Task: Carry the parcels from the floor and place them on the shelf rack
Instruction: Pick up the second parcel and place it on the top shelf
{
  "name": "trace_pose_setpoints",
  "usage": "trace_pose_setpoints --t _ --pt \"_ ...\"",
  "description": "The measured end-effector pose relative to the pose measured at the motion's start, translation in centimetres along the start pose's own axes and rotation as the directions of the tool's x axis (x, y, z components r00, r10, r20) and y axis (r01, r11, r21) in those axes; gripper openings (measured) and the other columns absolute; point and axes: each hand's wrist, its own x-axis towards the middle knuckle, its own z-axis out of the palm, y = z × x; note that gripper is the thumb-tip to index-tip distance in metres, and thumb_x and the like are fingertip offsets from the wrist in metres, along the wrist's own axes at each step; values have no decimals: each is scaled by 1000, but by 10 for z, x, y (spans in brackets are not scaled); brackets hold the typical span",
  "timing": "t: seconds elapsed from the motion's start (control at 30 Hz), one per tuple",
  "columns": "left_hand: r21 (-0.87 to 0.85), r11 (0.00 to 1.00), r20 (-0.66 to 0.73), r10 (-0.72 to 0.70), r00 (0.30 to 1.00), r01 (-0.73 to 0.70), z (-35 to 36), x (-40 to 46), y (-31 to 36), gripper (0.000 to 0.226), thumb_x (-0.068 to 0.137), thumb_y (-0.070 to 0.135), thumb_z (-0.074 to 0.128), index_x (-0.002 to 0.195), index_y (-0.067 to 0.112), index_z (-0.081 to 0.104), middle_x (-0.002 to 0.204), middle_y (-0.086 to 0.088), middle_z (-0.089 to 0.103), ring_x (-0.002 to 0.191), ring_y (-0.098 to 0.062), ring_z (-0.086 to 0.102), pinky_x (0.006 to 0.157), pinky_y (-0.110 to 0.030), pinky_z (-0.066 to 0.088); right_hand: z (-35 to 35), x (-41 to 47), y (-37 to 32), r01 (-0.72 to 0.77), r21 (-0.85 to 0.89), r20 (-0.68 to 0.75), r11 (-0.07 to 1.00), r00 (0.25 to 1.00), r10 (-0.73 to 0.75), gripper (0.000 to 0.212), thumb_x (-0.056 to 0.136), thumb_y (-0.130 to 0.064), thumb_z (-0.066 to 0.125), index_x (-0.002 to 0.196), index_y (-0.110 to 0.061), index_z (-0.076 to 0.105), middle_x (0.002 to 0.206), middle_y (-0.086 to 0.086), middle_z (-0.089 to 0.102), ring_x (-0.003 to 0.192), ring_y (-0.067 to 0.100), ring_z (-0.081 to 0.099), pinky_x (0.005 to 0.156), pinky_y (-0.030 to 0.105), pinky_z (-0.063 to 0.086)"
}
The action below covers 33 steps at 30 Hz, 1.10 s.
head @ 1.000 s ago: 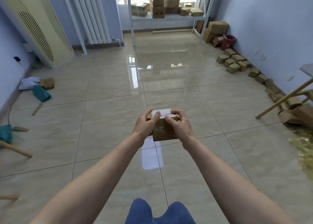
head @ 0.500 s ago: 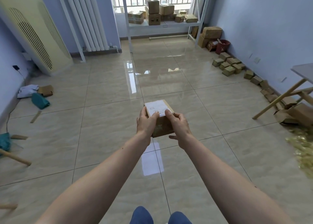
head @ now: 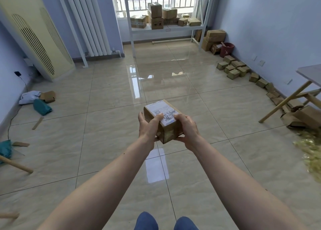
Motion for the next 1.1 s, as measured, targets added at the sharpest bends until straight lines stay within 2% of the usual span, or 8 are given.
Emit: trace_pose_setpoints --t 0.1,0.27,0.47,0.6,0.67,0.77,0.93,1.1 --pt "-34 999 -62 12 998 -14 3 -4 -2 106 69 47 74 150 53 5 144 -10 49 114 -34 63 74 -51 62 4 0 7 -83 33 14 996 996 83 74 73 -51 78 129 -14 47 119 12 67 107 28 68 80 53 61" --pt "-11 1000 -65 -4 998 3 3 -3 -4 122 61 50 75 152 51 -6 151 -8 39 123 -34 55 85 -51 56 5 2 9 -93 78 30 993 995 91 90 58 -52 79 132 -8 52 119 17 70 102 31 71 62 44 62" --pt "7 1000 -59 -9 998 9 -11 5 0 83 81 46 70 152 30 29 142 -9 51 122 -31 55 80 -47 57 -13 8 -3 -45 -88 88 995 995 53 33 88 -41 58 105 -14 66 99 10 68 89 25 62 73 40 56" --pt "-34 999 -77 -20 997 18 -9 4 2 40 84 41 69 117 22 56 117 -11 64 107 -28 63 80 -47 61 -13 11 -4 -57 -113 86 992 994 67 57 77 -53 64 120 -16 61 113 11 70 98 26 66 70 39 58" --pt "-47 999 -121 -1 993 -5 -5 4 2 37 85 41 68 114 22 55 109 -8 63 101 -25 63 79 -45 61 -10 11 -1 -86 -91 74 992 993 93 81 64 -60 70 130 -17 53 120 14 67 105 29 67 66 40 61" --pt "-64 998 -128 5 992 -13 -2 4 2 40 87 40 67 117 21 50 99 -3 59 92 -20 61 78 -43 60 -9 12 2 -89 -37 62 995 994 91 87 61 -56 76 131 -12 49 122 17 64 107 33 67 68 46 63" --pt "50 997 -53 -61 997 63 -4 6 2 63 83 49 67 137 27 43 125 -6 54 111 -28 54 91 -53 47 -17 15 0 -82 -47 28 996 996 83 79 60 -48 75 127 -11 51 124 17 61 111 33 63 66 43 62" --pt "35 995 33 -90 995 89 -8 8 8 71 81 47 67 145 29 41 122 -9 62 97 -27 64 71 -40 56 -36 16 -9 -74 -113 126 991 988 88 27 85 -37 63 107 -21 62 109 10 62 99 26 60 81 46 57"
